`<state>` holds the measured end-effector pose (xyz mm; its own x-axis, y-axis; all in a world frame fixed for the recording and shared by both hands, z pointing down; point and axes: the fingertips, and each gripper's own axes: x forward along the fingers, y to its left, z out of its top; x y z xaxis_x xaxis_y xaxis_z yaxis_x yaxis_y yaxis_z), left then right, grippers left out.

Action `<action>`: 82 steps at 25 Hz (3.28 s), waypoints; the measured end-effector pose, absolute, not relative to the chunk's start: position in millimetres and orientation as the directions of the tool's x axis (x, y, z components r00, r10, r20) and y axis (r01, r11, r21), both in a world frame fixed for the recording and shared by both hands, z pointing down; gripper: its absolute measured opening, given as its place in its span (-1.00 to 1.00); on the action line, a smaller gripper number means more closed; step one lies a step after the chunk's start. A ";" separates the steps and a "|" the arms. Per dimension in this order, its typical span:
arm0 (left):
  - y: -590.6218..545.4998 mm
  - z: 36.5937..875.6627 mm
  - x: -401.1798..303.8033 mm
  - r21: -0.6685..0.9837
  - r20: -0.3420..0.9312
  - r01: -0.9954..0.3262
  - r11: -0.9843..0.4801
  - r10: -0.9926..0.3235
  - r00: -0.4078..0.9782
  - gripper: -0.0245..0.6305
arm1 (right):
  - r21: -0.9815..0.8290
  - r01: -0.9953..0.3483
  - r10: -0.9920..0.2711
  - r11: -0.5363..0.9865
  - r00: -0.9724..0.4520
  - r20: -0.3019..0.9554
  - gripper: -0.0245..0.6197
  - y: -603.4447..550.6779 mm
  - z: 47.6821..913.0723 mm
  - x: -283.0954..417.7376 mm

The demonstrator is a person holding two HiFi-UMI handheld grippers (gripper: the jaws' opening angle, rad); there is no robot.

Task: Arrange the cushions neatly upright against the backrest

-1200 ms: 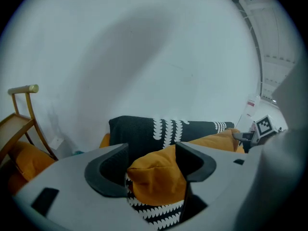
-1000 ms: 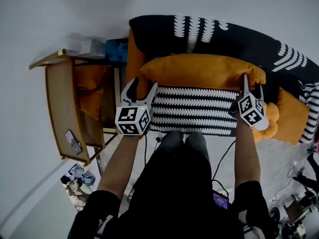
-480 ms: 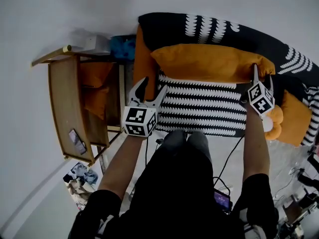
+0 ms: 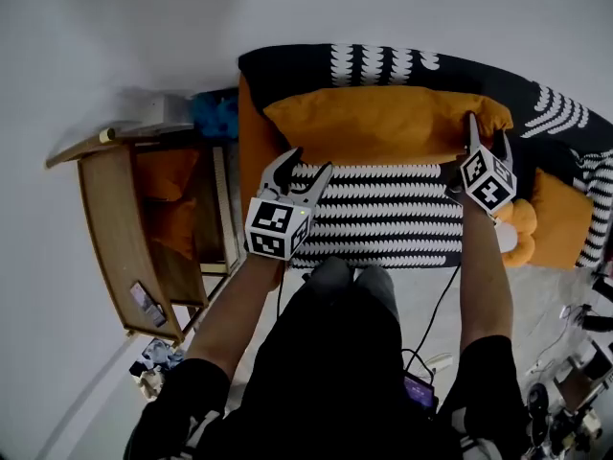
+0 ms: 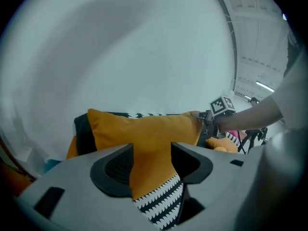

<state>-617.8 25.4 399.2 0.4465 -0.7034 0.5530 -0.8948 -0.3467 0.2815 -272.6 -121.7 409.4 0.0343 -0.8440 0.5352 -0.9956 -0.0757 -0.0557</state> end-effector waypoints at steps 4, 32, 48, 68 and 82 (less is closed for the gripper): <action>9.3 413.9 -589.8 0.305 0.564 -0.861 -0.408 -0.651 0.508 -0.16 | -0.071 -0.995 -0.845 -0.075 0.026 0.534 0.13 -117.2 406.8 -270.0; 69.8 383.1 -416.2 0.220 0.544 -0.881 -0.419 -0.697 0.467 -0.12 | -0.164 -0.984 -0.822 0.062 -0.143 0.551 0.15 39.4 415.5 -147.8; 119.3 435.0 -120.6 0.307 0.634 -0.814 -0.493 -0.532 0.561 -0.12 | -0.091 -0.996 -0.613 0.008 -0.077 0.786 0.16 145.2 521.8 136.2; 138.2 488.8 -51.5 0.323 0.723 -0.677 -0.662 -0.288 0.627 -0.12 | -0.021 -0.997 -0.385 -0.081 0.012 0.923 -0.25 216.8 615.0 179.8; 74.5 448.5 -115.5 0.322 0.678 -0.766 -0.557 -0.429 0.597 -0.15 | 0.214 -0.820 -0.577 0.531 -0.166 0.799 -0.38 56.0 498.1 64.2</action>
<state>-115.5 74.5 448.5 0.5966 -0.4292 0.6781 -0.7659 -0.5567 0.3216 64.2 56.0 498.1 -0.1659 -0.5773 0.7995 -0.8198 0.5313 0.2135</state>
